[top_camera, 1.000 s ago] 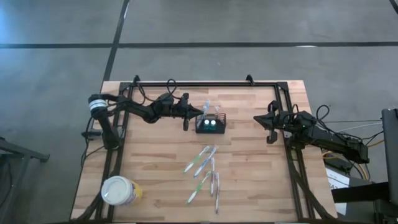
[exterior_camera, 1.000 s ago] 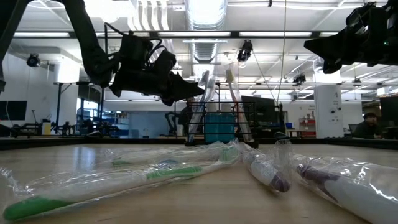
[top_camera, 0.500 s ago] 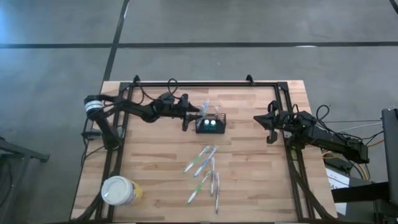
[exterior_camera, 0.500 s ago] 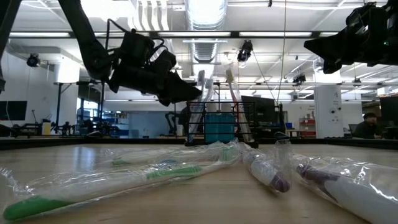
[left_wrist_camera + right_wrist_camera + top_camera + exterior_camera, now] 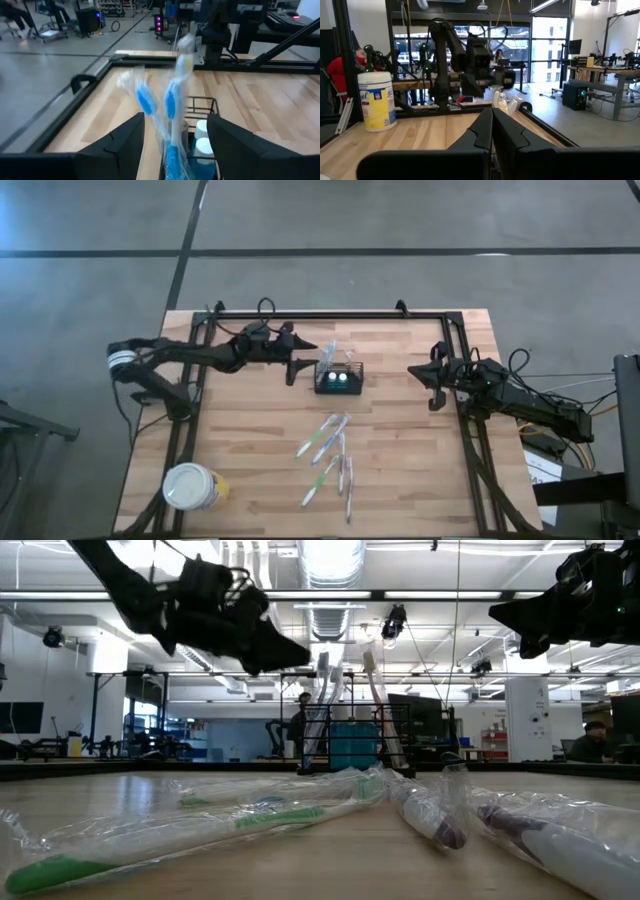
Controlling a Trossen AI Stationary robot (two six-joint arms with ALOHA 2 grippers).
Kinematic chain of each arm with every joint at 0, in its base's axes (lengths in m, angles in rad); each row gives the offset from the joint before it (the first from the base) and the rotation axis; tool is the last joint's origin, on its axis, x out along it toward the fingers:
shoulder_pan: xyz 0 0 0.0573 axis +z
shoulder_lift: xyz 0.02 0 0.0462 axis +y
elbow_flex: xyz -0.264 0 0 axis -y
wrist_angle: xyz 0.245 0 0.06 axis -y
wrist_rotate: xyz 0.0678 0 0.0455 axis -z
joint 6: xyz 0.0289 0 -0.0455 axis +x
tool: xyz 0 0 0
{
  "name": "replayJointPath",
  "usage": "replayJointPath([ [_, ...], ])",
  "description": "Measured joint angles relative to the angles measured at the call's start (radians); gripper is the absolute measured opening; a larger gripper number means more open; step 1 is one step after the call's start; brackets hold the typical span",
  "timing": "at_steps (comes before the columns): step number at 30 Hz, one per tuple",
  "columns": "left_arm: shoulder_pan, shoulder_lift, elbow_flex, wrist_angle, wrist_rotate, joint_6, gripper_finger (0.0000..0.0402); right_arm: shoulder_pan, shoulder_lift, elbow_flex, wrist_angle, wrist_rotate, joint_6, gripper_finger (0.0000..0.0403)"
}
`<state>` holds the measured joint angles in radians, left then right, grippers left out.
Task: Pick & Place toothbrushing station
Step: Put the right purple toothbrush into the wire organizer
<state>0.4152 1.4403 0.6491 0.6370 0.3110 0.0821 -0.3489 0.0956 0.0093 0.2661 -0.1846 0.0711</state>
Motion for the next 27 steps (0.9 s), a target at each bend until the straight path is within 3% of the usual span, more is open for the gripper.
replayJointPath([
  [4, -0.012, -0.153, 0.000, -0.179, 0.022, 0.093, 0.0183, 0.000, 0.000, 0.000, -0.001, 0.000, -0.003, 0.0008],
  [11, -0.023, -0.428, -0.001, -0.463, 0.028, 0.082, 0.0018, 0.000, 0.006, 0.000, -0.007, 0.000, -0.011, 0.0008],
  [17, -0.024, -0.612, -0.077, -0.496, 0.006, 0.041, 0.0005, 0.000, 0.006, 0.000, -0.006, 0.000, -0.011, 0.0008],
  [27, -0.024, -0.868, -0.367, -0.359, -0.123, -0.035, 0.0002, 0.000, 0.006, 0.000, -0.006, 0.001, -0.011, 0.0008],
])
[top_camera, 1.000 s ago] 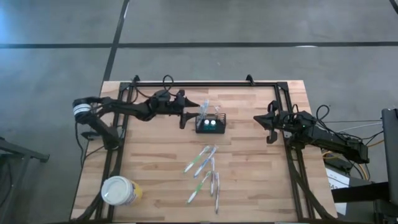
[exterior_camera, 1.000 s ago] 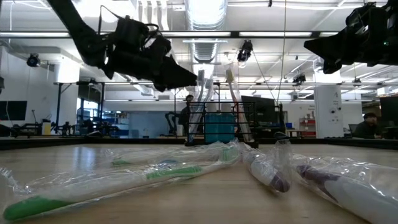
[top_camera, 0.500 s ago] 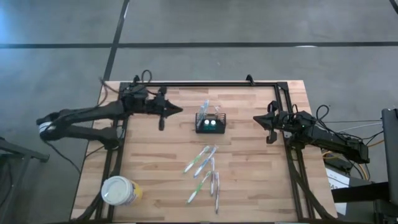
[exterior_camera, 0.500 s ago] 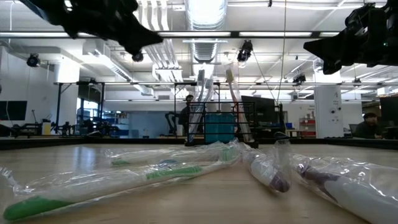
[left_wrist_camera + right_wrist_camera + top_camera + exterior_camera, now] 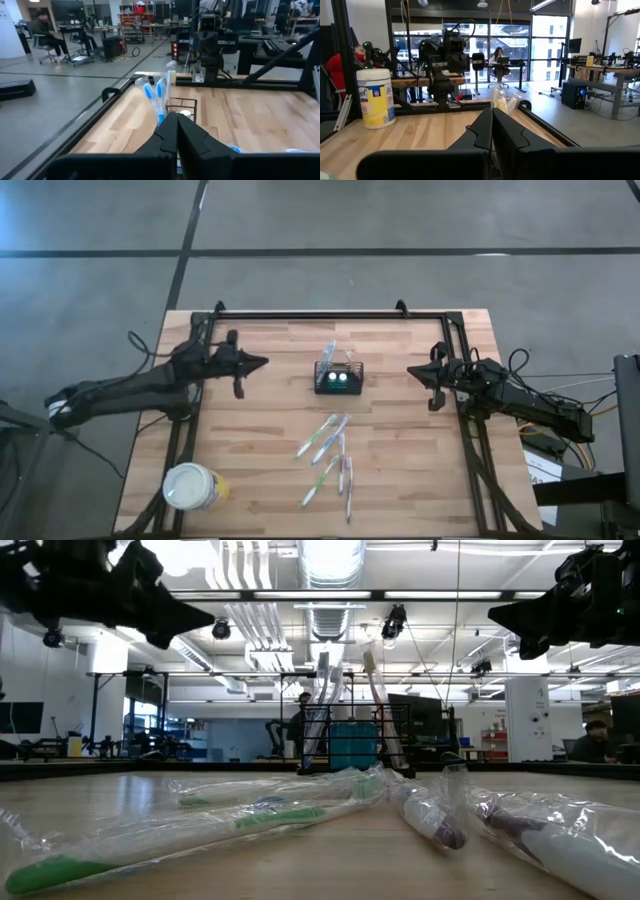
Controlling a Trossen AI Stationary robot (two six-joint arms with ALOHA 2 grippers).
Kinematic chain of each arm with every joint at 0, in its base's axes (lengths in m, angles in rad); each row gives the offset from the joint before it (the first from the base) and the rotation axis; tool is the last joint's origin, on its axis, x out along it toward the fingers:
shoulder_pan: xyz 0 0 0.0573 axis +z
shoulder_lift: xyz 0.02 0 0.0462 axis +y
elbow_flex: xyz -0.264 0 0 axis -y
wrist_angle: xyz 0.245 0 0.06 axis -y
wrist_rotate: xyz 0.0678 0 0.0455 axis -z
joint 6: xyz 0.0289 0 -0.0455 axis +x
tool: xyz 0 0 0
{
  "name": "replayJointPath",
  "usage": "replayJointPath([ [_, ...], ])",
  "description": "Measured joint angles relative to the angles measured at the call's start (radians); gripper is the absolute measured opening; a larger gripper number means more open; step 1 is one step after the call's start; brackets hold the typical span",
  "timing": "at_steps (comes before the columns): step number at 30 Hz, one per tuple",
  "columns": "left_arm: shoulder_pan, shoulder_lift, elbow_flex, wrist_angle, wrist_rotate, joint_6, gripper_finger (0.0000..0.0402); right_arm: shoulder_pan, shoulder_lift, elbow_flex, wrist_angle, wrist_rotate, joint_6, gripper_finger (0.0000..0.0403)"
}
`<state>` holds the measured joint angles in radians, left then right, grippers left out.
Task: Pick & Place toothbrushing station
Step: Put the right purple toothbrush into the wire organizer
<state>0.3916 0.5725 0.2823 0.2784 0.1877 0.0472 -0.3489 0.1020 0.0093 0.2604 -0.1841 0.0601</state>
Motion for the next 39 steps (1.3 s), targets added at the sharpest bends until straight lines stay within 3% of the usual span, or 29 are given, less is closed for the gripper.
replayJointPath([
  [18, 0.003, -0.122, -0.271, 0.182, -0.007, -0.003, 0.0001, 0.000, 0.000, 0.000, 0.005, 0.001, 0.000, 0.0008],
  [39, 0.006, -0.124, -0.259, 0.177, -0.014, 0.061, 0.0006, 0.000, 0.000, 0.001, 0.094, -0.005, 0.052, 0.0008],
])
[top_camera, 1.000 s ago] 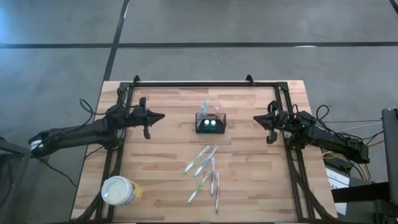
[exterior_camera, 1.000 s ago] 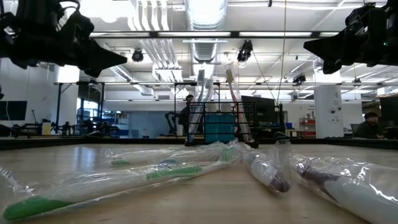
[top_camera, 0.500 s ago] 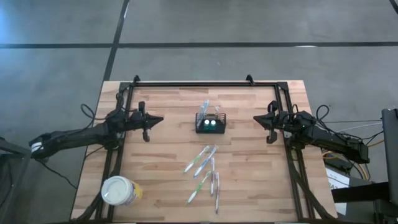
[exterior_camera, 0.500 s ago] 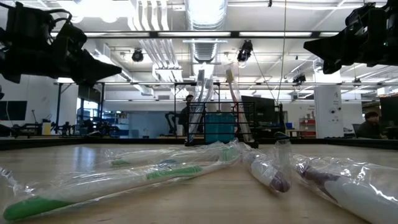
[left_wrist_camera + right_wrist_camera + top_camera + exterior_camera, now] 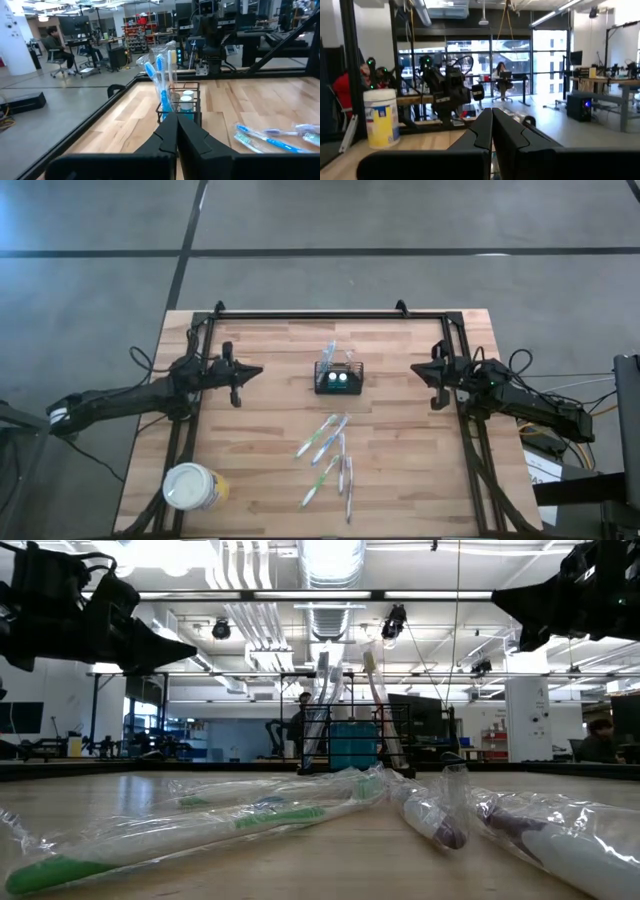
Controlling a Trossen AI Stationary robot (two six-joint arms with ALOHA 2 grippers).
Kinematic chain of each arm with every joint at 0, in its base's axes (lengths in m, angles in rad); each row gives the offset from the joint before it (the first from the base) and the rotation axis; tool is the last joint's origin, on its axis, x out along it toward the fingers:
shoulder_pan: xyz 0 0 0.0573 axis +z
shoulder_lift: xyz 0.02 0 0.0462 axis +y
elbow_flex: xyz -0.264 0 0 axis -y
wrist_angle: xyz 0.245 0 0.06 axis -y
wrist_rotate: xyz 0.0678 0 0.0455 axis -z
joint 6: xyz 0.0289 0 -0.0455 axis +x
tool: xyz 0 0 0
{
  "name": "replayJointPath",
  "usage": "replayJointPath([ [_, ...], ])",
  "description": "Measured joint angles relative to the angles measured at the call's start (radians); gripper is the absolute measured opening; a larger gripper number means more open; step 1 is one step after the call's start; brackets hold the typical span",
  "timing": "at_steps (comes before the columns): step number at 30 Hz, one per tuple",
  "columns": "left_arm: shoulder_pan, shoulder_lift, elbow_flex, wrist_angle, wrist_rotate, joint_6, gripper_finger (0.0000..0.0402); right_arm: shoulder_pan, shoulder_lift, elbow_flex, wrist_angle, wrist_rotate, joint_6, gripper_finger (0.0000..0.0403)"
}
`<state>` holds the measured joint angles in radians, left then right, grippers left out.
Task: Pick & Place toothbrushing station
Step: Put the right purple toothbrush into the wire organizer
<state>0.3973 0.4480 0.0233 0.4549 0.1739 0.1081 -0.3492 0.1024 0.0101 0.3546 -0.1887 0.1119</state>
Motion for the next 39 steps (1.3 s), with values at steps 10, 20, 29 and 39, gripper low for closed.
replayJointPath([
  [10, 0.000, 0.000, -0.003, -0.001, -0.034, 0.032, 0.0010, 0.125, 0.113, 0.107, -0.026, -0.070, 0.093, 0.0008],
  [20, 0.000, 0.000, 0.023, 0.000, -0.045, 0.077, 0.0010, 0.575, 0.557, 0.523, -0.468, 0.467, 0.165, 0.0008],
  [29, 0.000, 0.000, 0.023, -0.002, -0.045, 0.028, 0.0008, 0.887, 0.980, 0.908, -0.864, 0.817, 0.611, 0.0009],
  [39, 0.000, 0.000, 0.023, -0.003, -0.042, -0.002, 0.0009, 0.945, 1.468, 1.298, -1.098, 0.741, 0.980, 0.0089],
])
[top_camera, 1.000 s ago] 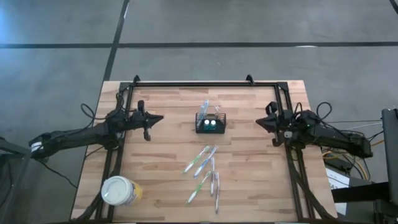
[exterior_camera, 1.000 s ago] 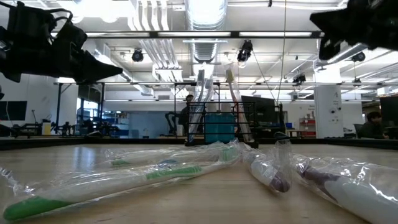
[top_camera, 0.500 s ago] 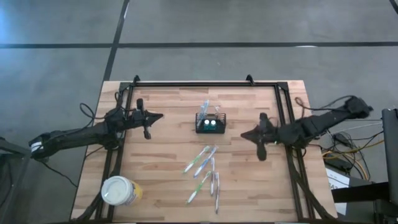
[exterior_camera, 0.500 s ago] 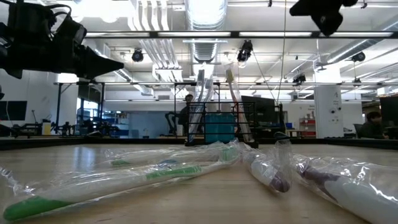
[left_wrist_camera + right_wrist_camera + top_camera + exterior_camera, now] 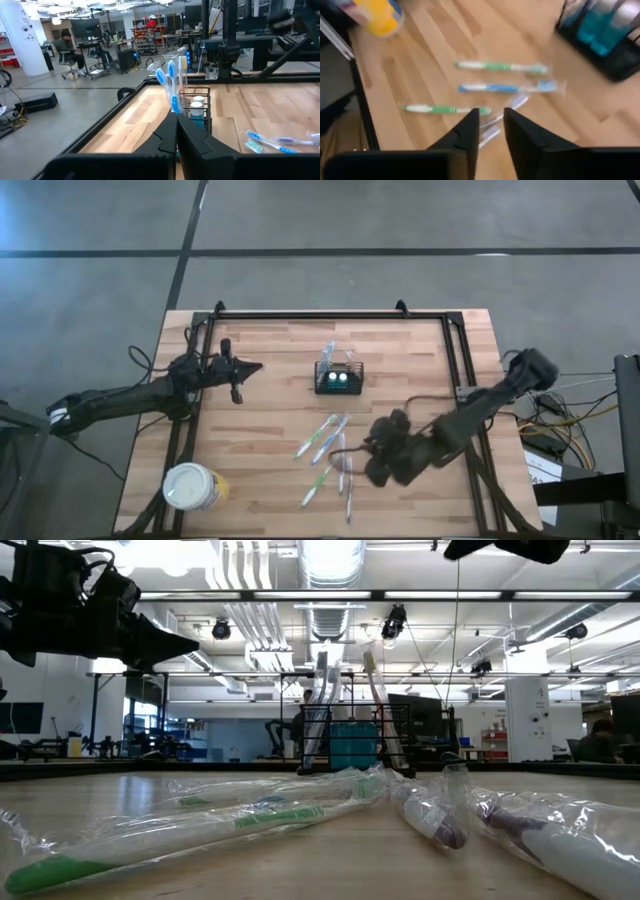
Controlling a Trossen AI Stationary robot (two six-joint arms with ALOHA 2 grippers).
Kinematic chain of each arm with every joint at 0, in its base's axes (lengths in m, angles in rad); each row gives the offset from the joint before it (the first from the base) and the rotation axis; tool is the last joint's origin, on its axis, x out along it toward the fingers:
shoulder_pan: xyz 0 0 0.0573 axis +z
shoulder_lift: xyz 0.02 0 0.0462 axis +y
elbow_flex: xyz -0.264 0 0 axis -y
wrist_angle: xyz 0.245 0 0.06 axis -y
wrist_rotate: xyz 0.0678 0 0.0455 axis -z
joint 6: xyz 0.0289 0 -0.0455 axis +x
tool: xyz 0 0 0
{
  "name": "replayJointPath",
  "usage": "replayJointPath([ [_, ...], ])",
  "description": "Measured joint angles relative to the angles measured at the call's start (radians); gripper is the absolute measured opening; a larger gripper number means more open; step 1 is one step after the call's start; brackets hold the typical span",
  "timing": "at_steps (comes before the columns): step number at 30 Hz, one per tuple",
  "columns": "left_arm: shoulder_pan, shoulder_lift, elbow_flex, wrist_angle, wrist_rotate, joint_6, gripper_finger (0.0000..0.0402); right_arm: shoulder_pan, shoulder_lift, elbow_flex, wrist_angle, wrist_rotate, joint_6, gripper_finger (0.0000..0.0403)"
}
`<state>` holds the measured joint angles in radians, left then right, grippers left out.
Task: Pick & Place toothbrushing station
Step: Put the right purple toothbrush into the wire organizer
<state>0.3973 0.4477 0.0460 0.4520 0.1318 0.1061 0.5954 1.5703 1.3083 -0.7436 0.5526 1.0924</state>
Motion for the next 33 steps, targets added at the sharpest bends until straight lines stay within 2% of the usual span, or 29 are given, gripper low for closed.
replayJointPath([
  [4, 0.000, 0.000, 0.000, 0.000, 0.008, -0.018, 0.0009, -0.006, 0.173, 0.142, -0.119, -0.120, 0.103, 0.0142],
  [7, 0.000, 0.000, 0.000, 0.000, 0.009, -0.023, 0.0009, -0.017, 0.287, 0.212, -0.143, -0.218, 0.166, 0.0172],
  [10, 0.000, 0.000, 0.000, 0.000, 0.008, -0.025, 0.0009, -0.024, 0.388, 0.270, -0.143, -0.235, 0.197, 0.0189],
  [15, 0.000, 0.000, 0.000, -0.002, 0.009, -0.028, 0.0008, -0.046, 0.517, 0.337, -0.180, -0.329, 0.259, 0.0193],
  [22, 0.000, 0.000, -0.001, -0.010, 0.009, -0.030, 0.0008, -0.070, 0.613, 0.383, -0.218, -0.415, 0.269, 0.0194],
  [33, 0.000, 0.001, -0.001, -0.025, 0.009, -0.031, 0.0008, -0.077, 0.619, 0.355, -0.272, -0.445, 0.260, 0.0177],
])
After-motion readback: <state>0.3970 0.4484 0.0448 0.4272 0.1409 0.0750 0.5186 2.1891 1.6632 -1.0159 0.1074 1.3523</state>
